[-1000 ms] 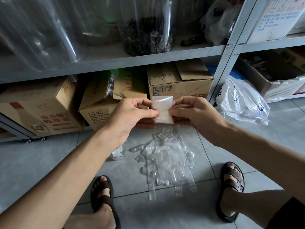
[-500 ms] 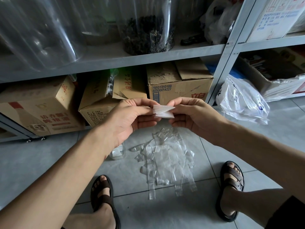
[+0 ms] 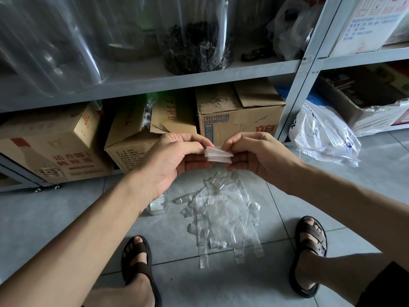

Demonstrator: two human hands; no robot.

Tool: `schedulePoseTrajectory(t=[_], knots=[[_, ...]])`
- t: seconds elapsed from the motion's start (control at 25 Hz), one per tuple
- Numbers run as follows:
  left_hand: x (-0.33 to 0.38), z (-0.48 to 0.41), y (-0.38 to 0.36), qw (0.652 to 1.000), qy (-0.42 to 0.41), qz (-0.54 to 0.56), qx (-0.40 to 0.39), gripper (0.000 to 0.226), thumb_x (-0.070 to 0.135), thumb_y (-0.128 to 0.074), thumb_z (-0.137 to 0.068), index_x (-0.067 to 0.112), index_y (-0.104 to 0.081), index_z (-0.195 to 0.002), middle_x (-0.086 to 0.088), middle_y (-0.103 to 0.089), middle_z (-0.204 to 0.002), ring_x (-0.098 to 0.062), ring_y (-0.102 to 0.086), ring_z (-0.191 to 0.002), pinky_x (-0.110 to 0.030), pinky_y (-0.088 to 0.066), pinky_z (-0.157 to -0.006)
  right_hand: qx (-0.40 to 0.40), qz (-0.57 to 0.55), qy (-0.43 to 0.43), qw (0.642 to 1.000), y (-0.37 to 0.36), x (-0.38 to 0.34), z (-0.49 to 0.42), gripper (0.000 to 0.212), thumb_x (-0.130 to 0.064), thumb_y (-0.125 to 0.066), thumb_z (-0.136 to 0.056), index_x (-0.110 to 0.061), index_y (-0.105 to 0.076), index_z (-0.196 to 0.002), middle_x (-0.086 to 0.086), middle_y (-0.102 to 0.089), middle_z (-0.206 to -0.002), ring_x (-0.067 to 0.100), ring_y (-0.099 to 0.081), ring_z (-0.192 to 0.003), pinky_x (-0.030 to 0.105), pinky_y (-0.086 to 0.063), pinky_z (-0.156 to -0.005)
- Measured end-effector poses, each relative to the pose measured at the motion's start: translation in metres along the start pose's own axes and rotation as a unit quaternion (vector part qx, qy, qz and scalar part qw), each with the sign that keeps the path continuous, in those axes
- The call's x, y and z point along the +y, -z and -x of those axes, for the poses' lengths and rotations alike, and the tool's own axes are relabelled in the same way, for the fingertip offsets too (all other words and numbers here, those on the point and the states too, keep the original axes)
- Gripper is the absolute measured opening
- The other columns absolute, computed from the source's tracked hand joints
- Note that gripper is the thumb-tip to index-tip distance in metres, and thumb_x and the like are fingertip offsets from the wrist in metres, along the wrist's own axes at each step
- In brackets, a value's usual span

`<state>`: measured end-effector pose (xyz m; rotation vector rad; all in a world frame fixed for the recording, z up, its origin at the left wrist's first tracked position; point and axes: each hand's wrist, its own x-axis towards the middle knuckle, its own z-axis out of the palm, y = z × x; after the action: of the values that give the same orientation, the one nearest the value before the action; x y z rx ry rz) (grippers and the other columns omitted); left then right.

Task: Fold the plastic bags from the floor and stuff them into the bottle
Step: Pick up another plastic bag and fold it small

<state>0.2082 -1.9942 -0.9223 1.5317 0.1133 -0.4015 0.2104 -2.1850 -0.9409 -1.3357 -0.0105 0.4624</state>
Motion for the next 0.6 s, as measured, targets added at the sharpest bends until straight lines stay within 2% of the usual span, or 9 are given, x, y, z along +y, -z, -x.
schedulePoseTrajectory(t=[0.08, 0.16, 0.28, 0.36, 0.48, 0.6], knots=[[-0.0002, 0.0000, 0.0011, 1.000, -0.008, -0.021, 0.002, 0.038, -0.009, -0.049, -0.091, 0.008, -0.074, -0.069, -0.015, -0.073, -0.078, -0.020, -0.069, -0.071, -0.036, -0.060, -0.076, 0.003, 0.014, 0.005, 1.000, 0.0000, -0.0002, 0.0000, 0.023, 0.001, -0.053, -0.094, -0.002, -0.071, -0.079, 0.015, -0.070, -0.082, 0.020, -0.067, -0.068, 0.026, -0.059, -0.064], [-0.0001, -0.0002, 0.0015, 1.000, -0.014, -0.025, -0.003, 0.035, -0.005, -0.047, -0.091, 0.005, -0.074, -0.072, -0.017, -0.072, -0.080, -0.021, -0.069, -0.073, -0.037, -0.060, -0.078, 0.003, 0.021, 0.009, 1.000, 0.0001, -0.0008, 0.0009, 0.007, -0.006, -0.067, -0.086, -0.002, -0.071, -0.082, 0.015, -0.070, -0.085, 0.019, -0.067, -0.071, 0.024, -0.059, -0.065], [-0.0002, -0.0001, 0.0014, 0.999, -0.016, -0.035, -0.006, 0.019, 0.009, -0.058, -0.091, -0.002, -0.072, -0.083, -0.020, -0.069, -0.082, -0.022, -0.067, -0.075, -0.034, -0.060, -0.075, 0.000, 0.055, 0.024, 0.998, 0.0027, 0.0014, 0.0015, 0.016, -0.009, -0.076, -0.071, -0.002, -0.071, -0.084, 0.012, -0.070, -0.084, 0.017, -0.066, -0.070, 0.020, -0.058, -0.065], [-0.0028, -0.0002, 0.0035, 0.997, -0.021, -0.070, -0.010, 0.022, 0.020, -0.073, -0.082, -0.002, -0.073, -0.087, -0.026, -0.069, -0.085, -0.022, -0.066, -0.077, -0.037, -0.059, -0.081, 0.001, 0.072, 0.032, 0.997, 0.0037, 0.0028, 0.0009, 0.019, -0.005, -0.077, -0.068, -0.001, -0.071, -0.086, 0.013, -0.071, -0.083, 0.018, -0.067, -0.068, 0.020, -0.059, -0.066], [-0.0040, 0.0000, 0.0038, 0.994, -0.032, -0.104, -0.004, 0.011, 0.011, -0.079, -0.078, 0.005, -0.076, -0.086, -0.026, -0.072, -0.098, -0.024, -0.067, -0.084, -0.048, -0.053, -0.096, 0.014, 0.082, 0.037, 0.996, 0.0026, 0.0027, 0.0009, 0.020, -0.003, -0.078, -0.067, -0.003, -0.072, -0.086, 0.015, -0.072, -0.083, 0.017, -0.068, -0.064, 0.020, -0.059, -0.065], [-0.0035, 0.0013, 0.0024, 0.994, -0.040, -0.105, 0.000, 0.012, 0.000, -0.079, -0.076, 0.008, -0.076, -0.084, -0.017, -0.074, -0.092, -0.023, -0.068, -0.085, -0.050, -0.053, -0.098, 0.023, 0.087, 0.044, 0.995, 0.0019, 0.0028, 0.0004, 0.017, 0.001, -0.077, -0.071, -0.003, -0.071, -0.086, 0.017, -0.072, -0.083, 0.020, -0.068, -0.067, 0.023, -0.060, -0.066]])
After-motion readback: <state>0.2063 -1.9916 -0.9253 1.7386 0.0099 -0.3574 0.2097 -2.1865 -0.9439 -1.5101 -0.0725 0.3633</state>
